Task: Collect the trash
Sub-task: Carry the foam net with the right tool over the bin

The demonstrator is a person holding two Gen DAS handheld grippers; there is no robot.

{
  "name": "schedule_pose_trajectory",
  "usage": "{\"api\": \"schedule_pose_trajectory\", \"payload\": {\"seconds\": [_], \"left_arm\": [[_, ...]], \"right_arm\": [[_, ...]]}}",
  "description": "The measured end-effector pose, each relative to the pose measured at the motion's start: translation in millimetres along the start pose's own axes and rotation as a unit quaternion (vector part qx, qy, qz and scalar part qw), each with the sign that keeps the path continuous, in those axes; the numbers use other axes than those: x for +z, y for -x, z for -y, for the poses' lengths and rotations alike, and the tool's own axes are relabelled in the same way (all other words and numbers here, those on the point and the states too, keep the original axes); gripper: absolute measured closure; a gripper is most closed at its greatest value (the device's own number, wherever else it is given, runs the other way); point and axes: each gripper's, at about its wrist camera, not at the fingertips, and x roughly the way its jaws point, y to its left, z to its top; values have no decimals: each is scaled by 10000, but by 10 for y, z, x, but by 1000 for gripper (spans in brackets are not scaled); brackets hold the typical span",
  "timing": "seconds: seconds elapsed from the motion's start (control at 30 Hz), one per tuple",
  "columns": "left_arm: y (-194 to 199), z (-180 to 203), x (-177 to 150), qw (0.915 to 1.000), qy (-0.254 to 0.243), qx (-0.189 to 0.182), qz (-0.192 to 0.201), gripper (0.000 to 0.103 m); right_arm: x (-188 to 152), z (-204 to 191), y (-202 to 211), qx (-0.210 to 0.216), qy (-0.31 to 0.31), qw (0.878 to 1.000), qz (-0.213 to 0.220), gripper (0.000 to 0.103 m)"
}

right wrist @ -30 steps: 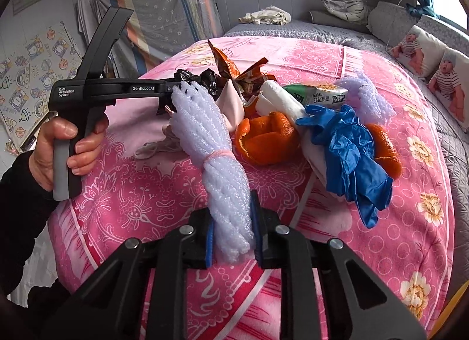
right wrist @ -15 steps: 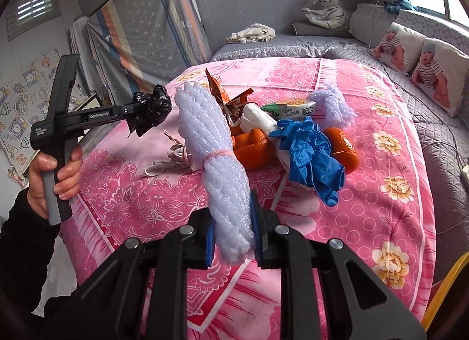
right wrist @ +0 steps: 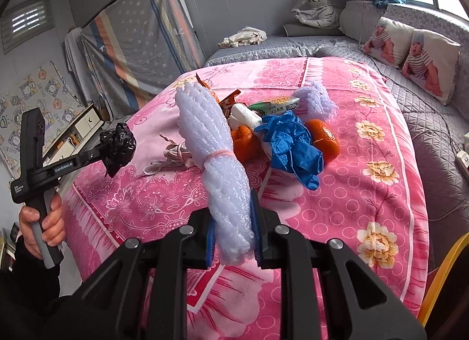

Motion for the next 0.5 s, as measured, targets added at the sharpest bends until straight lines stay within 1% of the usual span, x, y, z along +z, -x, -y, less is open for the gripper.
{"api": "schedule_pose_trajectory", "payload": {"seconds": [0.17,0.5], "left_arm": [[61,75,-79,9998,18,-190,-7,88],[-36,271,-120,9991,-116,-358,-200,88]], "right_arm": [[-13,36,-9,-37,-48,10000,-42,84],[9,75,11,-161,-80,9998,-16,84]]}}
